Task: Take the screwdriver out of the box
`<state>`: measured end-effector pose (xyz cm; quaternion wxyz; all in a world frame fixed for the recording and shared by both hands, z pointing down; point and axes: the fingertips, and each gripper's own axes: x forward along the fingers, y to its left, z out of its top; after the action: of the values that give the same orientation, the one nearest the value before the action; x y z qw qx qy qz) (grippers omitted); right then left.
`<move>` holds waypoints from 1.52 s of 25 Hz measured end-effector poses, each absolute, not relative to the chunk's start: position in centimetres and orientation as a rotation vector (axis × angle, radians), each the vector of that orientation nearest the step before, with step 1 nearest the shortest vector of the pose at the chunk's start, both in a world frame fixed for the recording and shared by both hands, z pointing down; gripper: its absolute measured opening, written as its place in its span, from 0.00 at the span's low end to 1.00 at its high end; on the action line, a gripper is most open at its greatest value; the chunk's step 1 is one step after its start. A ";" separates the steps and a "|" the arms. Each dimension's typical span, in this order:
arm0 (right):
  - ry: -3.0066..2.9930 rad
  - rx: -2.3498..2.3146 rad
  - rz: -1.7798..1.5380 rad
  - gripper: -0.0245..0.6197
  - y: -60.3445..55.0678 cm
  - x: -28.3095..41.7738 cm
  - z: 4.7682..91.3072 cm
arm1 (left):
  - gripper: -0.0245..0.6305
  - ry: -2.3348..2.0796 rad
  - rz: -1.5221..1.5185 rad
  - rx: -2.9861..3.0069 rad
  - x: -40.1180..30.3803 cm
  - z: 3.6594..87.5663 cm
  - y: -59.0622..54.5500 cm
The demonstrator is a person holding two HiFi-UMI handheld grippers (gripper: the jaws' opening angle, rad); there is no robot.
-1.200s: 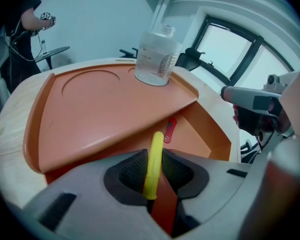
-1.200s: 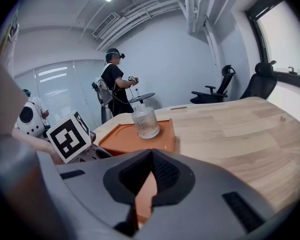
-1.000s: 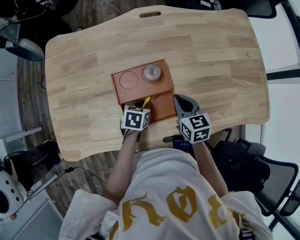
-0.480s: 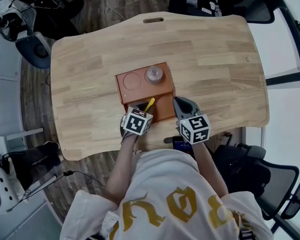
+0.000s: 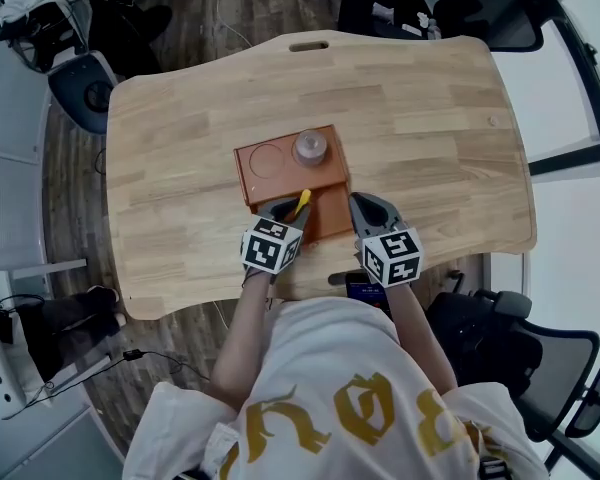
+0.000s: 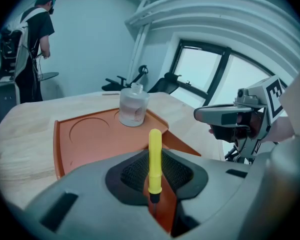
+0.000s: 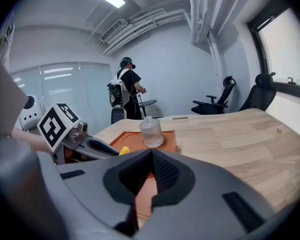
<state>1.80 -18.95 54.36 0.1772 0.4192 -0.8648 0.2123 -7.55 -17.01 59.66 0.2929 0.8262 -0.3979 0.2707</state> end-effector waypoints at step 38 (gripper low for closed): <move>-2.565 1.355 0.345 0.05 -14.1 2.9 45.9 | 0.15 -1.303 0.042 2.507 -9.4 43.8 -13.2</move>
<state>2.89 -14.11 45.86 0.1099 0.4611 -0.8727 0.1174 -9.39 -13.24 43.82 0.1571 0.8762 -0.4554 0.0147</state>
